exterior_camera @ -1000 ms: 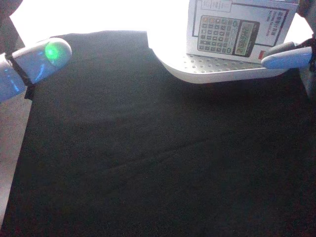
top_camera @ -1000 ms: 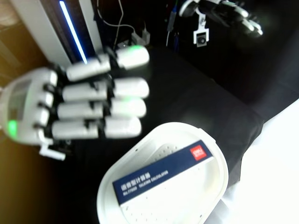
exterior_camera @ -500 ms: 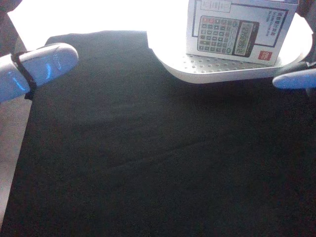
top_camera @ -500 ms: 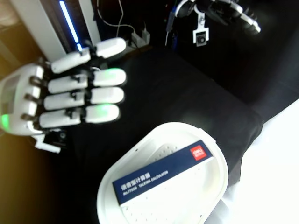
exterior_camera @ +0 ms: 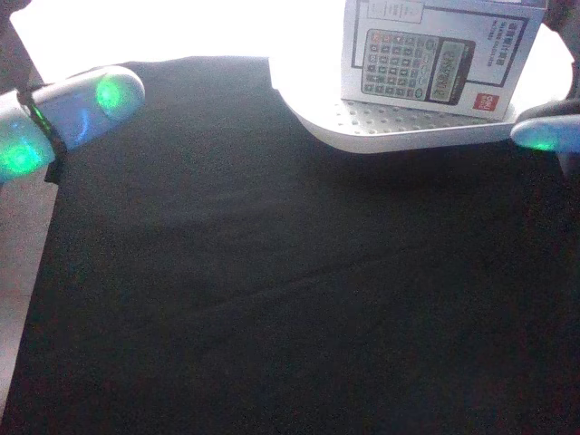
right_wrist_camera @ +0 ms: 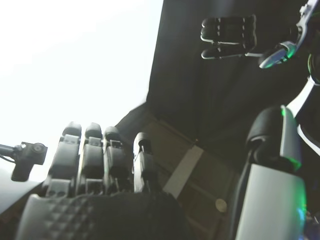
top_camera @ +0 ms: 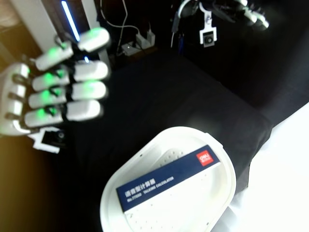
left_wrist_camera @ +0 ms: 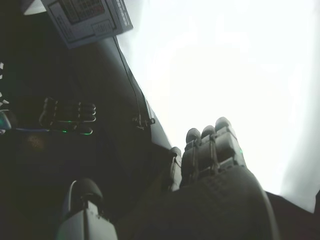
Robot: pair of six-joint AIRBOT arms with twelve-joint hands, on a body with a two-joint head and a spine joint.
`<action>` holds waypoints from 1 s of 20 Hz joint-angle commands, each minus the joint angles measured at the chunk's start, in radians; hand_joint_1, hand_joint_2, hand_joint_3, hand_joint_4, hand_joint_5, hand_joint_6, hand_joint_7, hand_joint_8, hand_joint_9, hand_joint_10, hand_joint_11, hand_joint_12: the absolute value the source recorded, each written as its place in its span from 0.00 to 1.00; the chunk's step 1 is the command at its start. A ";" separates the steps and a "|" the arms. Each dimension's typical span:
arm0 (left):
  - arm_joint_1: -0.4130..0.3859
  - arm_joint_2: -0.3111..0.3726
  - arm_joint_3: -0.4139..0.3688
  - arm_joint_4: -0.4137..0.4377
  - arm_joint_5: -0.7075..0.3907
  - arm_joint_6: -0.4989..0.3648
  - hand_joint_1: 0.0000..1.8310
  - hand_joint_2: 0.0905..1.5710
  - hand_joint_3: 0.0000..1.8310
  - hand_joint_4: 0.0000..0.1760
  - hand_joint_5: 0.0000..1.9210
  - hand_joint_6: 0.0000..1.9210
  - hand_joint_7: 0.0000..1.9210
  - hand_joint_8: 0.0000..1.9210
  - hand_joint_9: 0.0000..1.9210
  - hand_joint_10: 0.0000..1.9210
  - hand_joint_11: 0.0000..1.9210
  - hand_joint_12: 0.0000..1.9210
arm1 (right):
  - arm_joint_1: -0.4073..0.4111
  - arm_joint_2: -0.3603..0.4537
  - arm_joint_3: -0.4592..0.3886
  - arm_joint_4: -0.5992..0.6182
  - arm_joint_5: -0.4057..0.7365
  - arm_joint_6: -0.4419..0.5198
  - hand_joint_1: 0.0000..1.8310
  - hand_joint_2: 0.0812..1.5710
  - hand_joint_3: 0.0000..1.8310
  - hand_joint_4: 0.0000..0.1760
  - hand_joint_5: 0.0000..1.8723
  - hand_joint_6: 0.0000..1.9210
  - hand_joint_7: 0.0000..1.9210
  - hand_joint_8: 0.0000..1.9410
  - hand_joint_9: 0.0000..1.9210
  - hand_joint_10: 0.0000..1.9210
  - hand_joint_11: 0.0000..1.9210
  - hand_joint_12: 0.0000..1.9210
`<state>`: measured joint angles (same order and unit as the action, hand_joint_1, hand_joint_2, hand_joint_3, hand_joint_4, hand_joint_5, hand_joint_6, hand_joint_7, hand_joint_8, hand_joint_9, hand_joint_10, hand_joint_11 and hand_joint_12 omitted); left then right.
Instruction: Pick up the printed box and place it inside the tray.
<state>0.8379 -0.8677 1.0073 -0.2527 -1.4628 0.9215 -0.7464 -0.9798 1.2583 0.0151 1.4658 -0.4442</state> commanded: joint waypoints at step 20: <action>-0.016 0.010 -0.006 0.008 -0.147 0.010 0.61 0.71 0.00 0.00 0.28 0.01 0.38 0.01 0.37 0.02 0.08 0.51 | -0.002 0.000 -0.008 0.043 0.156 0.004 0.85 0.62 0.00 0.00 0.29 0.01 0.49 0.14 0.56 0.36 0.43 0.29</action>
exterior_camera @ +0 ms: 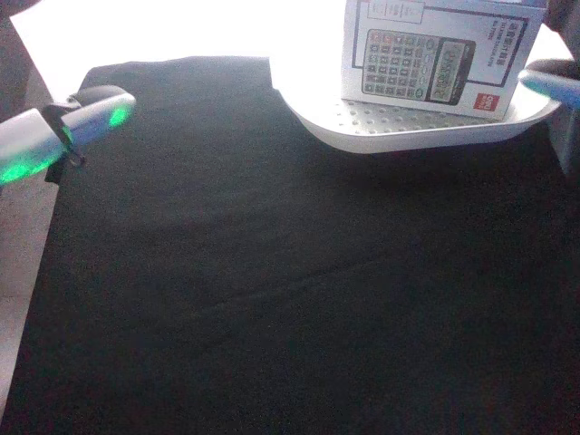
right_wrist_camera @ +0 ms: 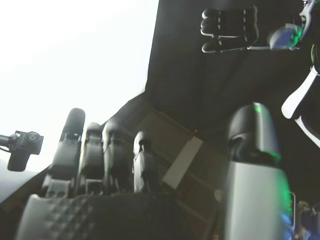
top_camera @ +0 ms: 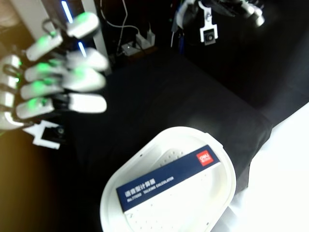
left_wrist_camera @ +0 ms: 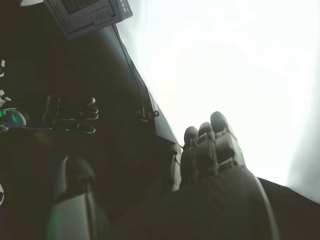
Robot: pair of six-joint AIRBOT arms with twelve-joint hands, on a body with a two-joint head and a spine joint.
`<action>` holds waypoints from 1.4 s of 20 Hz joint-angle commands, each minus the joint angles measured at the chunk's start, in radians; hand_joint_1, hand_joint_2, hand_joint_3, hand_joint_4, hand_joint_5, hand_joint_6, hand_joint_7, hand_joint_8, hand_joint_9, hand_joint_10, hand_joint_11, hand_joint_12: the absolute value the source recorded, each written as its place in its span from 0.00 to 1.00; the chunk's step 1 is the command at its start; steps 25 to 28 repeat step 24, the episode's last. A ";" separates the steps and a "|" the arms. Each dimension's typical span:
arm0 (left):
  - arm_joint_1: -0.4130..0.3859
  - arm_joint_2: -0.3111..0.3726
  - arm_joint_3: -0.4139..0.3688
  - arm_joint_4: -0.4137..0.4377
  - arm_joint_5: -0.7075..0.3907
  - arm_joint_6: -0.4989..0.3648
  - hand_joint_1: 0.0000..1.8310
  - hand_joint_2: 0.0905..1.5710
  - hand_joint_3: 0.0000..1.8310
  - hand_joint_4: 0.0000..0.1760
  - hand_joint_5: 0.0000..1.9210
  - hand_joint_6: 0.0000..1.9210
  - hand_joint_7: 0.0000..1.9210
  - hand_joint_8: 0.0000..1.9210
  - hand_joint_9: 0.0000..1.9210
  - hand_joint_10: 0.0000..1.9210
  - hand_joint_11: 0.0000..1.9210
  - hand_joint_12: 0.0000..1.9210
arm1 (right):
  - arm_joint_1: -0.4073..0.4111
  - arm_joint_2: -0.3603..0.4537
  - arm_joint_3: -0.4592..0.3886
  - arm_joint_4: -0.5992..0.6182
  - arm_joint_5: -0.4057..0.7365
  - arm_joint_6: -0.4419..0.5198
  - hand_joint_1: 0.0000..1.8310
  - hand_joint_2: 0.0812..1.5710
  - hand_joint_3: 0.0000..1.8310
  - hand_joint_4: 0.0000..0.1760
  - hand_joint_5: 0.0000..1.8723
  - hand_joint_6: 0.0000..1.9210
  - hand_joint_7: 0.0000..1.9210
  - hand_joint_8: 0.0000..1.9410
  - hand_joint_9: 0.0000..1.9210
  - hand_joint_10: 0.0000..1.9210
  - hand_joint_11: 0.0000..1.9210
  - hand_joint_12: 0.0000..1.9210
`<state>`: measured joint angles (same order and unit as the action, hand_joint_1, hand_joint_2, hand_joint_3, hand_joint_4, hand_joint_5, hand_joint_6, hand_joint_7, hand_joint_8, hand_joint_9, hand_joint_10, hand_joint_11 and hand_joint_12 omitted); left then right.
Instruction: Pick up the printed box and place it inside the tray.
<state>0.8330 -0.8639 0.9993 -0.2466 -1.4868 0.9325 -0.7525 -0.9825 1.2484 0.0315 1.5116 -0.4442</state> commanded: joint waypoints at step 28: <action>-0.011 0.006 0.002 -0.012 -0.114 -0.001 0.48 0.62 0.00 0.89 0.02 0.00 0.00 0.00 0.00 0.00 0.00 0.00 | 0.004 -0.003 0.002 0.029 0.110 0.004 0.45 0.45 0.00 1.00 0.00 0.00 0.00 0.00 0.00 0.00 0.01 0.00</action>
